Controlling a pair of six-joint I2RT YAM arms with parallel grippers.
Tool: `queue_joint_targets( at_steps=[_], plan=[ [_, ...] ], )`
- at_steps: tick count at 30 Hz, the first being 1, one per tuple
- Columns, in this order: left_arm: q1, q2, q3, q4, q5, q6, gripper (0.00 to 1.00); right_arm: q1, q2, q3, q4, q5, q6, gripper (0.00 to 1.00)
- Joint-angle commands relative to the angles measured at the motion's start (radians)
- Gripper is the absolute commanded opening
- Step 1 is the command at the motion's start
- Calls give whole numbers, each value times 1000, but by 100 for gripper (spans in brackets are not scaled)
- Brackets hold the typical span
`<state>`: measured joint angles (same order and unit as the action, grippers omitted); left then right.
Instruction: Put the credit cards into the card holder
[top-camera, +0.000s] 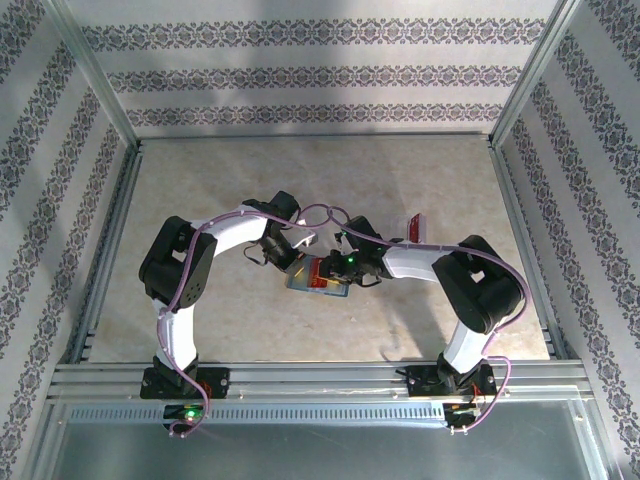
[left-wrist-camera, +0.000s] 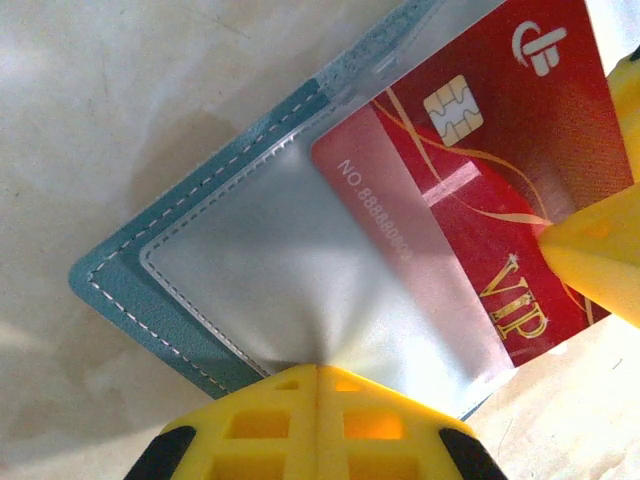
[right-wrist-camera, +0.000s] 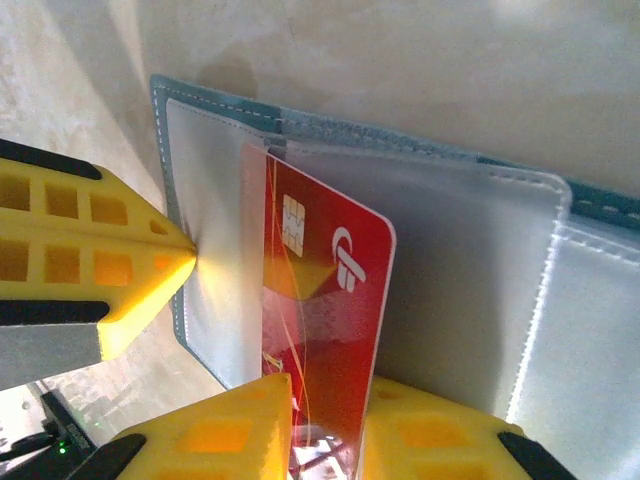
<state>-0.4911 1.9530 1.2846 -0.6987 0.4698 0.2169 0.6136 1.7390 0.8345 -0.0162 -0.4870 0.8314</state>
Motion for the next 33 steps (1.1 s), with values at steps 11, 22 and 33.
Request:
queue_joint_targets(
  at_steps=[11,22,33],
  plan=[
    [-6,-28,-19,-18,9,-10,0,24,-33,63,-172,100,-46,29],
    [-6,-33,-11,-26,3,-13,0,57,31,142,-216,120,-63,23],
    [26,-79,21,-59,52,-43,6,55,91,176,-215,113,-70,20]
  ],
)
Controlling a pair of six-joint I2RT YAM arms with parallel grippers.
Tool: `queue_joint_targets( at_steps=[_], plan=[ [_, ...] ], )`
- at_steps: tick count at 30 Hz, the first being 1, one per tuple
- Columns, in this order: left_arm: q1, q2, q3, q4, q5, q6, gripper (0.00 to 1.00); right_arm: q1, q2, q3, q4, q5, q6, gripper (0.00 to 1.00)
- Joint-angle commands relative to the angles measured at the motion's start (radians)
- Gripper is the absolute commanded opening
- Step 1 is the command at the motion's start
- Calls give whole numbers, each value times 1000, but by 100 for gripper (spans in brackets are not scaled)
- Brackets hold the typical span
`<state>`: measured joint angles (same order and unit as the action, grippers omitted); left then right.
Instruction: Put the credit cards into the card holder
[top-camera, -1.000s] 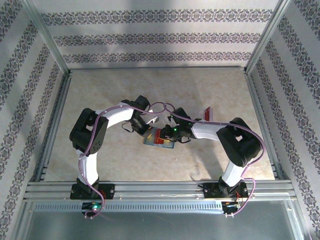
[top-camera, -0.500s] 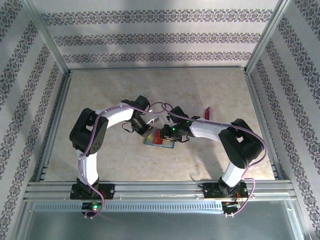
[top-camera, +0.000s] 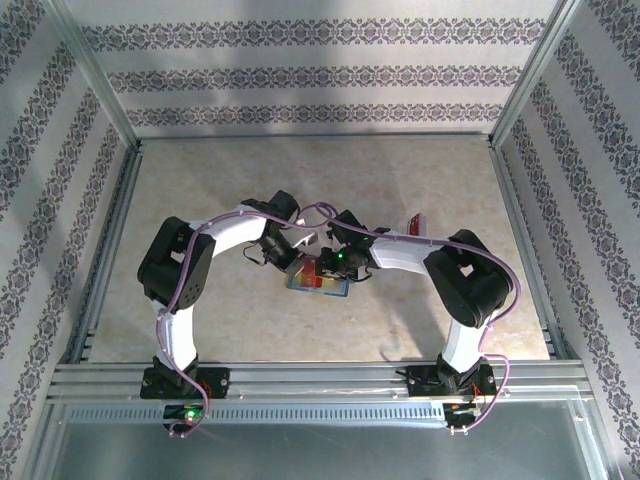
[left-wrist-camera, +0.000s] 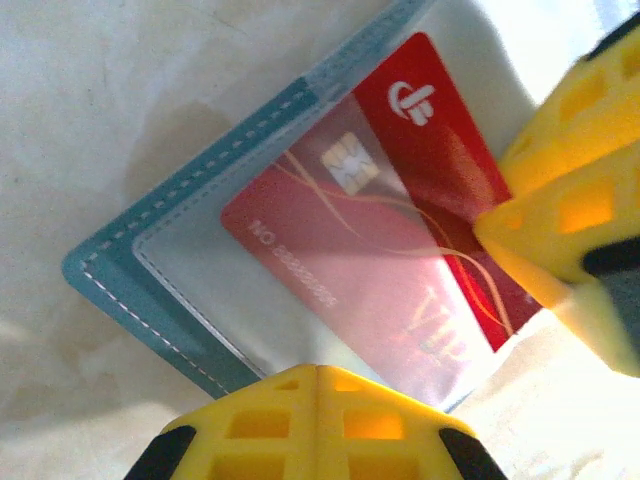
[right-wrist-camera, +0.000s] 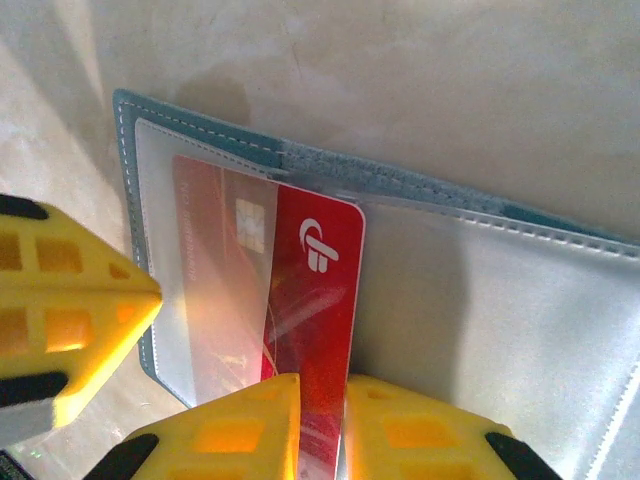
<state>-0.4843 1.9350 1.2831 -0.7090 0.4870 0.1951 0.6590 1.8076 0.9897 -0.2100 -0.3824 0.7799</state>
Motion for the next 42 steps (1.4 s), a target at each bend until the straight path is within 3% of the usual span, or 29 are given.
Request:
queue_joint_targets(
  at_steps=[1,9,20,33,42],
  plan=[
    [22,-71,20,-48,37,-24,7,9,21,23,-26,8,-18,20],
    [65,-76,-51,11,45,-67,9,13,14,24,-22,14,-9,20],
    [64,-21,-117,79,105,-180,0,29,1,13,10,25,29,16],
    [64,-54,-178,136,165,-263,0,51,8,-5,81,14,91,14],
    [65,-62,-172,138,161,-247,0,56,6,19,19,22,55,22]
  ],
)
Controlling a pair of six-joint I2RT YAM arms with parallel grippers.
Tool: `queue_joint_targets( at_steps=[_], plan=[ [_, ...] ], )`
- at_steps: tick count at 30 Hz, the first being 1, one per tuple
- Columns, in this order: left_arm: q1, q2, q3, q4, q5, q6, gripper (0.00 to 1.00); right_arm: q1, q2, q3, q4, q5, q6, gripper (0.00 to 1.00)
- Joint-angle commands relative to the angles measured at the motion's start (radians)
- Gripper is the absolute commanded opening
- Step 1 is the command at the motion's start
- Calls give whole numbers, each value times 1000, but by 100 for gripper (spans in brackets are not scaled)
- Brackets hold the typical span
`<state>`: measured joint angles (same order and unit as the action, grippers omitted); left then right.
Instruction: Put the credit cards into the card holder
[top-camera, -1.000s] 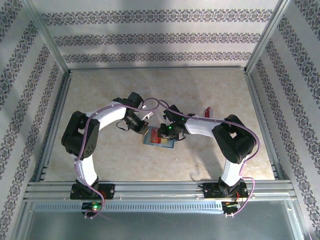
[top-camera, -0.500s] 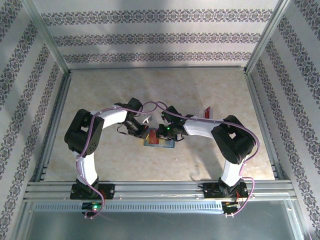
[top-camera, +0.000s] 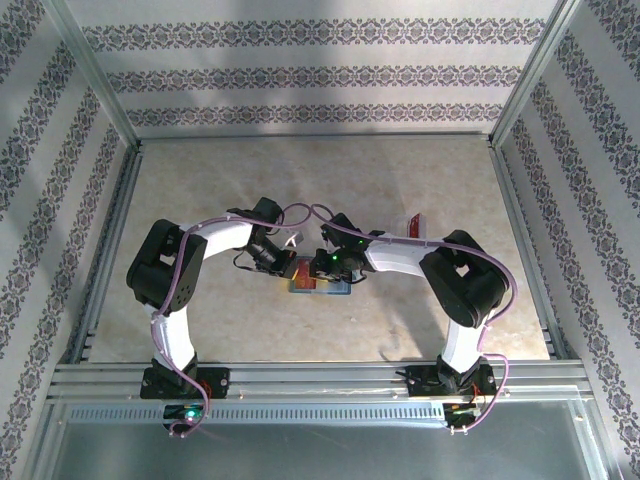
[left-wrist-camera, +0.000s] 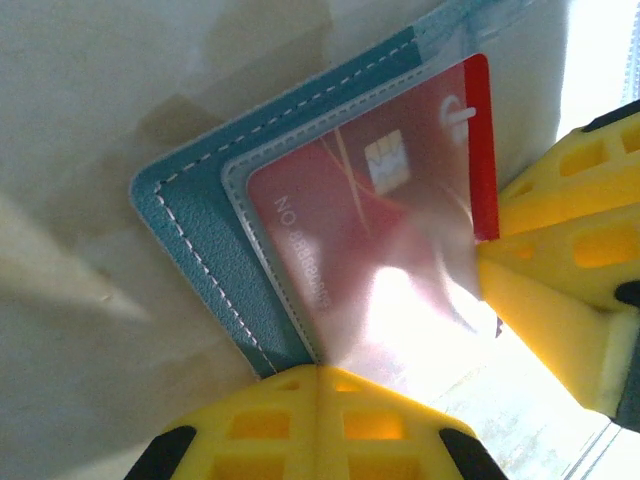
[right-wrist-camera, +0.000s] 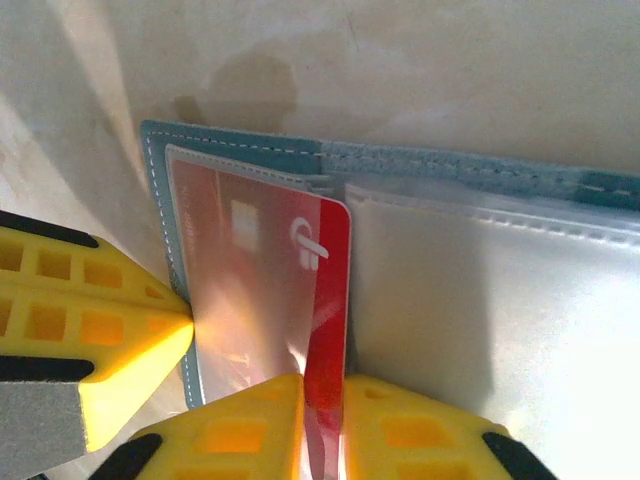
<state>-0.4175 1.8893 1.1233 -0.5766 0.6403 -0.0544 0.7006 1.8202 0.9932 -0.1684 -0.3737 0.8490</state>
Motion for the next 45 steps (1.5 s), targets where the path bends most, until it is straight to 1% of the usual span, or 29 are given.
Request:
queue_joint_targets(
  at_steps=[1,4,9,15,20,24,27,35,40,45],
  plan=[
    [-1,-15,-11,5,6,3,0,13,-15,19,-45,17,-24,23],
    [-1,-18,-3,-6,-9,13,0,9,-70,20,-113,55,-52,26],
    [2,-16,-5,-2,-10,16,0,-12,-128,-9,-127,59,-63,27],
    [2,-28,10,-16,-9,22,0,-42,-198,-54,-151,95,-69,28],
    [2,-56,23,-35,5,28,0,-74,-237,-102,-172,108,-77,31],
    [2,-71,42,-46,18,28,0,-88,-233,-129,-169,101,-84,32],
    [1,-73,58,-59,27,30,0,-86,-236,-153,-132,90,-66,31],
    [2,-16,93,-64,71,12,0,-71,-189,-142,-82,61,-53,30],
    [2,0,103,-55,153,-24,0,-69,-168,-148,-64,59,-49,29],
    [-3,13,100,-31,175,-44,0,-65,-145,-150,-32,41,-41,29]
  ],
)
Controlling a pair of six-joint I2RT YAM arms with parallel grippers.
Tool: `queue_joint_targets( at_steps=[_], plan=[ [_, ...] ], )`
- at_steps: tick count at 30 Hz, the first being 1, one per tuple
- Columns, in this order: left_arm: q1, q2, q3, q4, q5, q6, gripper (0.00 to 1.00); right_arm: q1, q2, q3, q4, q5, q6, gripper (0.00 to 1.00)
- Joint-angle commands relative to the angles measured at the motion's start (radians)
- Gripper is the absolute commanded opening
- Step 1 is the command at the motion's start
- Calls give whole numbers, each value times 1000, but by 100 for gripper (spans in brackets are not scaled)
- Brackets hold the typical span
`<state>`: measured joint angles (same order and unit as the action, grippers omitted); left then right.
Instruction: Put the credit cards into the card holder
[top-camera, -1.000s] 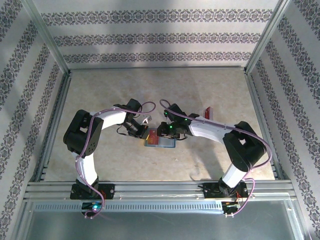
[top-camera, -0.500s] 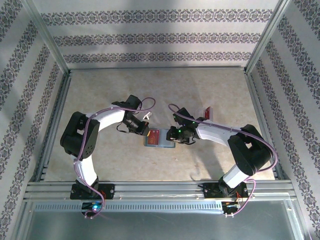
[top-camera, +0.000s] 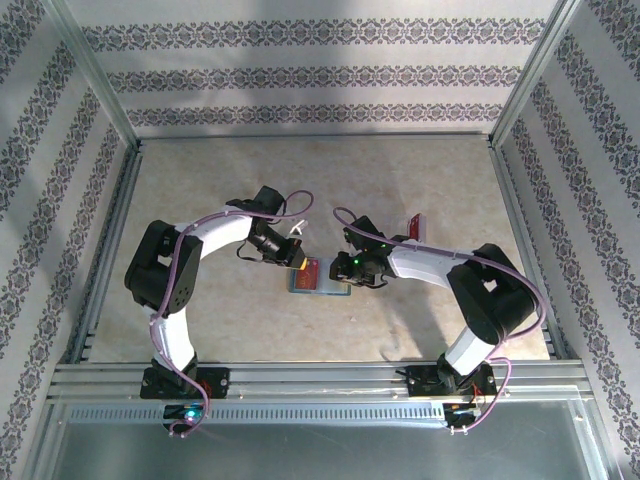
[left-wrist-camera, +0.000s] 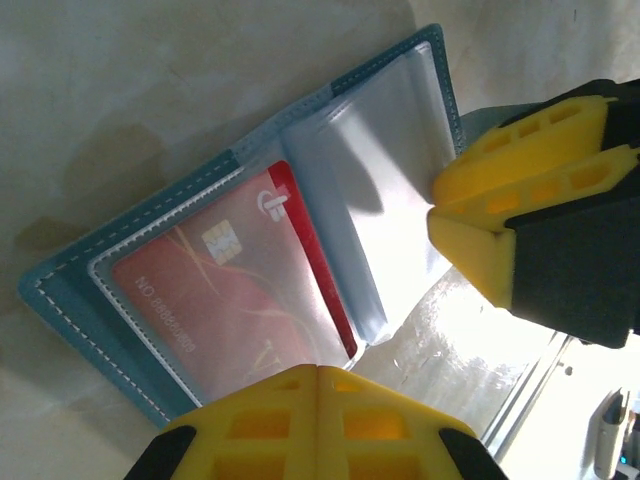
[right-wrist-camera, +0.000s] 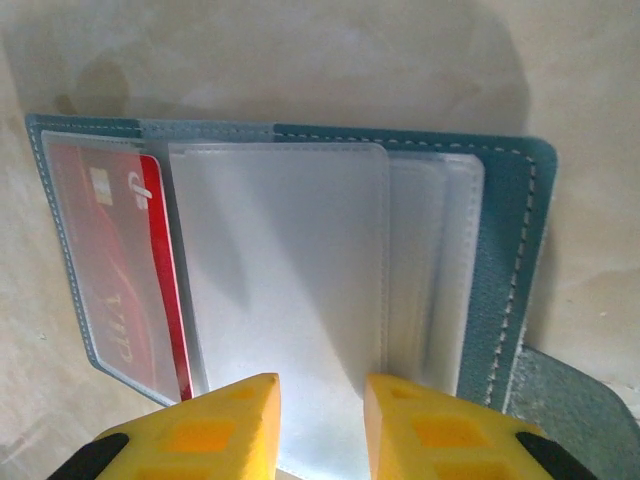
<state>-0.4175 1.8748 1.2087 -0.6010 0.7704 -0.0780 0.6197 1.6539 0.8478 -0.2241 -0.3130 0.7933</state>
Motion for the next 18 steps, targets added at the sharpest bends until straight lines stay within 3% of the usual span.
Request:
queue_joint_targets(
  at_steps=[1,10,18],
  plan=[
    [-6,31,21,-13,45,-18,0,19,21,-4,24,-21,16,29],
    [-39,83,58,-22,65,-27,0,30,29,-5,65,-37,33,29],
    [-74,133,106,-30,148,-38,0,25,39,-27,99,-47,41,28]
  ],
)
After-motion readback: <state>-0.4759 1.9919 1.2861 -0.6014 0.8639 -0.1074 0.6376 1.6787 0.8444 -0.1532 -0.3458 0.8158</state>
